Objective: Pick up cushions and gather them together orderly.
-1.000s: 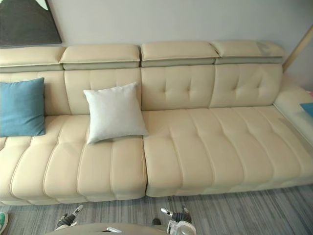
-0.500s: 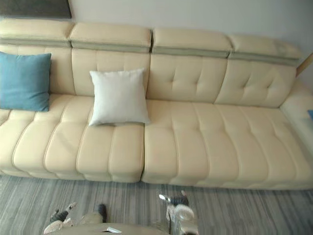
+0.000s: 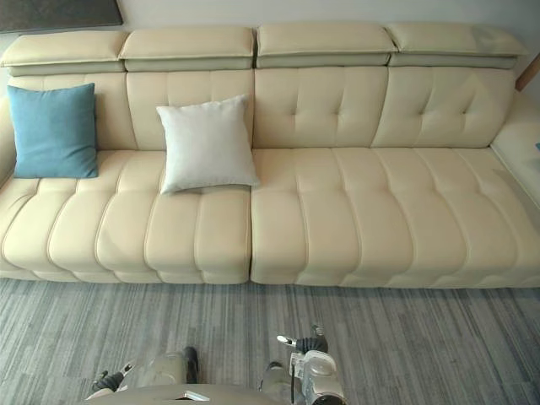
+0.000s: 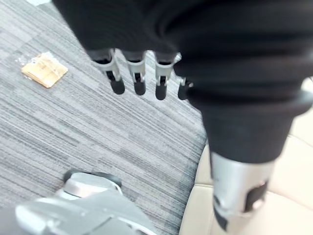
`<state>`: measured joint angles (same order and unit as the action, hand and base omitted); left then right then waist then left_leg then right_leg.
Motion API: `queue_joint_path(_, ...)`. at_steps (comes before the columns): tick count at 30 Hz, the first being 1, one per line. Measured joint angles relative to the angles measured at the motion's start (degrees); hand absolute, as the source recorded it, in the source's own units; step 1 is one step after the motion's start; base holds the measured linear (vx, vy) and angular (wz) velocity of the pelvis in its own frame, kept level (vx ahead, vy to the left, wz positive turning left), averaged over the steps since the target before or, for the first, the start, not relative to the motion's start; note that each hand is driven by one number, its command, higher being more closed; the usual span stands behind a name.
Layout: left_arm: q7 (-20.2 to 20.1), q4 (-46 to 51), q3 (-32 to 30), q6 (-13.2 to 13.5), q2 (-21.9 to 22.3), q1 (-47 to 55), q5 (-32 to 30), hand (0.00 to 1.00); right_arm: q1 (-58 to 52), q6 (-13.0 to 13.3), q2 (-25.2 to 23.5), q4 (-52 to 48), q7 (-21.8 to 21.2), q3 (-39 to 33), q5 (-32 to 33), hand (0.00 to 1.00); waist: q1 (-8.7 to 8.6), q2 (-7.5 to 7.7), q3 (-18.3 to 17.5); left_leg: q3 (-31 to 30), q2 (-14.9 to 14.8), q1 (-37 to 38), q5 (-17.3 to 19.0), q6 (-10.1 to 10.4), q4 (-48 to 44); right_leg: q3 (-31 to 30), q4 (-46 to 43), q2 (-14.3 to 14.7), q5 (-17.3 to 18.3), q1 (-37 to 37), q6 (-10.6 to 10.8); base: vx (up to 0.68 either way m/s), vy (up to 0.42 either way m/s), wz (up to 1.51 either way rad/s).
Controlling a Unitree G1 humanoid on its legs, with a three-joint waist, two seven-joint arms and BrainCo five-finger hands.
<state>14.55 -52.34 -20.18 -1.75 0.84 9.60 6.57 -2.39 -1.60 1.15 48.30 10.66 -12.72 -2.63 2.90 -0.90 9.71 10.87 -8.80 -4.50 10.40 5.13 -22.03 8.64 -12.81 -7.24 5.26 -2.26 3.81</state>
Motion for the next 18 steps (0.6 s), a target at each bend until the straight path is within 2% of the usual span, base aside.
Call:
queue_joint_path(1,0.0,0.0,-0.4,-0.2,0.4,0.2,0.0,0.00,-0.2,-0.1,-0.3,0.1,0.0,-0.6,0.0,0.00,-0.12,-0.41,-0.2,0.6,0.3,1.4,1.6,0.3,1.0,-1.0,0.1,0.0,-0.5,0.1,0.8,-0.14,0.192,-0.42)
queue_joint_path(2,-0.1,0.0,-0.9,-0.4,0.1,1.0,0.0,0.00,-0.8,-0.3,-1.3,0.3,-0.1,-1.7,0.0,0.00,-0.05,-0.08,-0.8,2.2,1.3,1.7,1.8,0.3,2.6,-2.2,1.3,-0.2,-1.3,0.0,0.8,-0.12,0.214,-0.53)
queue_joint_path(3,-0.1,0.0,-1.8,-0.4,-0.1,1.9,0.0,0.00,-1.4,-0.3,-2.0,0.5,-0.2,-2.1,0.0,0.00,-0.20,1.07,-2.4,3.5,2.3,2.4,1.6,0.3,4.7,-3.5,2.8,-0.7,-2.6,0.0,1.0,-0.07,0.155,-0.57)
queue_joint_path(5,-0.2,-0.1,-2.0,-0.4,-0.5,2.6,-0.1,0.00,-2.0,-0.4,-2.4,1.5,-0.2,-2.7,0.0,0.00,-0.76,2.15,-3.4,3.8,4.3,3.8,1.6,0.3,8.0,-5.2,5.0,-0.9,-3.8,0.2,0.2,-0.03,0.125,-0.34)
queue_joint_path(8,-0.3,-1.4,-2.0,-0.5,-0.8,3.0,-0.1,0.00,-2.3,-0.7,-2.3,3.9,-0.2,-5.7,0.0,0.00,-1.70,2.16,-5.1,3.3,7.0,4.9,0.7,0.1,13.5,-7.4,8.4,-1.1,-5.5,0.2,-1.1,0.02,0.073,-0.11)
queue_joint_path(9,-0.4,-2.0,-2.0,-0.5,-0.8,2.9,-0.1,0.00,-2.2,-0.7,-2.3,4.2,-0.2,-6.5,0.1,0.00,-1.99,2.44,-5.5,3.2,7.6,5.8,-0.4,0.0,15.7,-7.9,9.3,-1.1,-6.3,0.2,-0.7,0.07,0.030,-0.07)
queue_joint_path(10,-0.4,-2.6,-2.0,-0.5,-0.9,2.8,-0.1,0.00,-2.2,-0.7,-2.2,4.4,-0.2,-6.9,0.1,0.00,-1.98,2.49,-5.7,3.2,7.8,6.8,-1.1,0.0,16.7,-8.0,9.7,-1.1,-6.4,0.4,-0.4,0.12,-0.004,-0.21)
queue_joint_path(11,-0.6,-3.4,-1.8,-0.7,-0.6,2.4,-0.3,0.00,-2.6,-0.7,-2.1,4.4,-0.2,-8.0,0.1,0.00,-1.98,1.62,-5.8,2.9,7.7,7.7,-2.6,-0.4,17.7,-8.4,9.9,-0.3,-6.5,0.7,-0.2,0.12,-0.012,-0.25)
queue_joint_path(13,-1.1,-3.8,-1.8,-0.8,-0.4,2.2,-0.7,0.00,-2.9,-0.7,-2.1,4.4,-0.1,-8.3,0.2,0.00,-1.98,1.55,-5.9,2.5,7.5,8.2,-3.6,-0.9,18.1,-8.9,10.5,0.3,-6.6,1.0,0.0,0.10,-0.018,-0.30)
queue_joint_path(15,-1.7,-4.3,-1.8,-0.9,-0.4,1.6,-1.5,0.00,-3.0,-0.7,-2.1,4.4,-0.1,-8.5,0.8,0.00,-2.06,1.27,-6.1,4.2,6.8,9.6,-3.9,-0.9,18.3,-11.2,11.3,1.5,-7.2,1.2,0.8,0.13,-0.032,-0.57)
queue_joint_path(18,-3.1,-4.6,-1.7,-0.9,-0.7,1.1,-4.0,0.00,-3.0,-0.5,-2.3,4.3,-0.1,-10.0,1.9,0.00,-2.06,1.33,-6.1,8.2,5.9,9.8,-2.9,-0.8,18.0,-14.7,12.4,2.9,-8.4,0.0,0.6,0.08,-0.017,-0.65)
